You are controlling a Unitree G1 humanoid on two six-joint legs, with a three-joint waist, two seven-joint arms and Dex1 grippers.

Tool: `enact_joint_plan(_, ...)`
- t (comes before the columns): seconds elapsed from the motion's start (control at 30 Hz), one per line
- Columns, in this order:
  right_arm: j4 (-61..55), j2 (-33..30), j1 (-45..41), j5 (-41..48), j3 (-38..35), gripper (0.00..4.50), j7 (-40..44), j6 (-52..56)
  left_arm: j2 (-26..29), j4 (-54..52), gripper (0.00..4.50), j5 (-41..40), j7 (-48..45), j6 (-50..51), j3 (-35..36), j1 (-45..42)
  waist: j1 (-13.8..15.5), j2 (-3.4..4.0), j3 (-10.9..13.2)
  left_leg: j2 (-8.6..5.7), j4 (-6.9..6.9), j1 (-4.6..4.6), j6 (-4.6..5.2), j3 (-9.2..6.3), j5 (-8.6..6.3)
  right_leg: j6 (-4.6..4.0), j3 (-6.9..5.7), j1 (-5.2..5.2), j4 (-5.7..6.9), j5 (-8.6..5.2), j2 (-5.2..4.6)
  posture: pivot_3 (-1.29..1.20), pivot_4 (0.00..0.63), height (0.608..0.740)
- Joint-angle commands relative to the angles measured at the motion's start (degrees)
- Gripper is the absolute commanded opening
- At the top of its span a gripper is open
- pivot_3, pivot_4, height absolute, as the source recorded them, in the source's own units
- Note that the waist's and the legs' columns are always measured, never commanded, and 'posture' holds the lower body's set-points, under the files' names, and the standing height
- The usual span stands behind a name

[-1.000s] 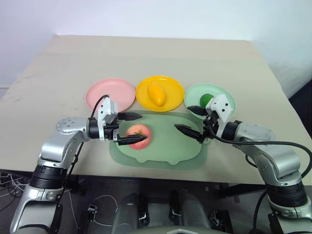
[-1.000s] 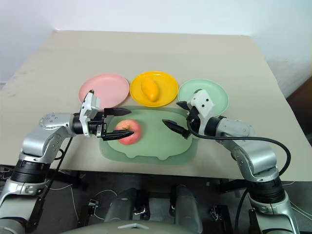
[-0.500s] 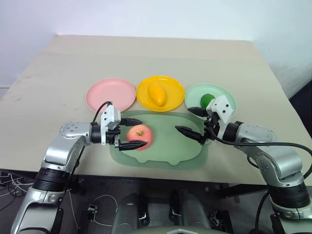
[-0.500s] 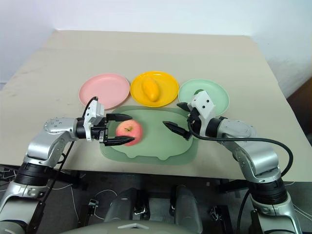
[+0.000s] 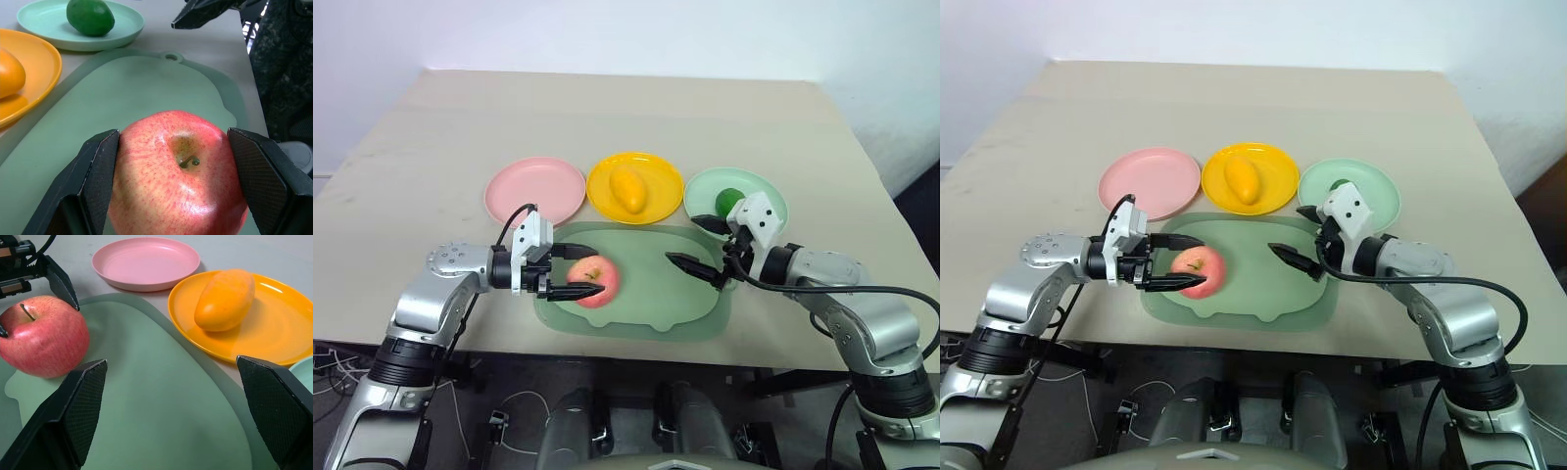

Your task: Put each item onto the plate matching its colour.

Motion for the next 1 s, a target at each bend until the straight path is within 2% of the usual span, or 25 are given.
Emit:
enact_joint_plan(0.03,-1.0,-0.2,-1.0,-0.1,-0.3,4.50,0.0,-0.9,-0.2,0.3,3.25,-2.7,2.1,0.6,4.4,-1.4,0.0,0.00,0.0,0.00,0.00,0.00,0.00,0.00,0.00,0.01,0.00,0.00,0.00,-0.01,0.00,0.00,0.150,0.696)
enact_joint_plan(0.3,0.0,0.0,-1.5,-0.2,0.2,4.50,0.2,-1.5,-0.8,6.3,3.25,-5.4,4.1,-0.6,10.8,-3.0,0.0,0.00,0.0,0.00,0.00,0.00,0.01,0.00,0.00,0.05,0.00,0.00,0.01,0.02,0.01,0.00,0.150,0.696)
enact_joint_plan(0.53,0.4,0.1,-1.6,-0.3,0.5,4.50,0.2,-2.0,1.2,6.7,3.25,-6.2,-0.9,0.3,10.0,-0.6,-0.1,-0.01,0.0,-0.01,0.00,-0.01,0.02,0.00,-0.01,0.01,-0.01,0.00,-0.02,0.02,0.00,0.00,0.150,0.696)
enact_joint_plan(0.63,0.3,0.1,-1.4,-0.4,0.5,4.50,0.1,-2.1,2.0,5.4,3.79,-6.9,-2.9,0.5,10.0,1.6,-0.1,-0.01,0.0,0.00,-0.01,-0.01,0.02,0.00,-0.01,-0.01,-0.02,-0.02,-0.02,0.02,0.01,0.00,0.150,0.696)
enact_joint_plan(0.7,0.3,-0.1,-1.2,-0.5,0.4,4.50,0.0,-2.3,2.2,4.8,4.45,-7.3,-3.7,0.3,10.4,3.0,-0.1,0.00,0.0,0.00,-0.01,-0.01,0.02,0.00,-0.01,-0.01,-0.01,-0.02,-0.02,0.02,0.00,0.00,0.150,0.696)
enact_joint_plan(1.0,0.3,-0.1,-0.8,-1.2,0.3,4.50,0.0,-2.3,-1.1,5.8,4.45,-4.0,-3.2,-7.8,8.4,3.4,0.0,0.00,0.0,-0.01,-0.02,-0.03,0.02,0.00,-0.03,-0.03,-0.01,-0.01,-0.09,-0.01,-0.04,0.00,0.150,0.696)
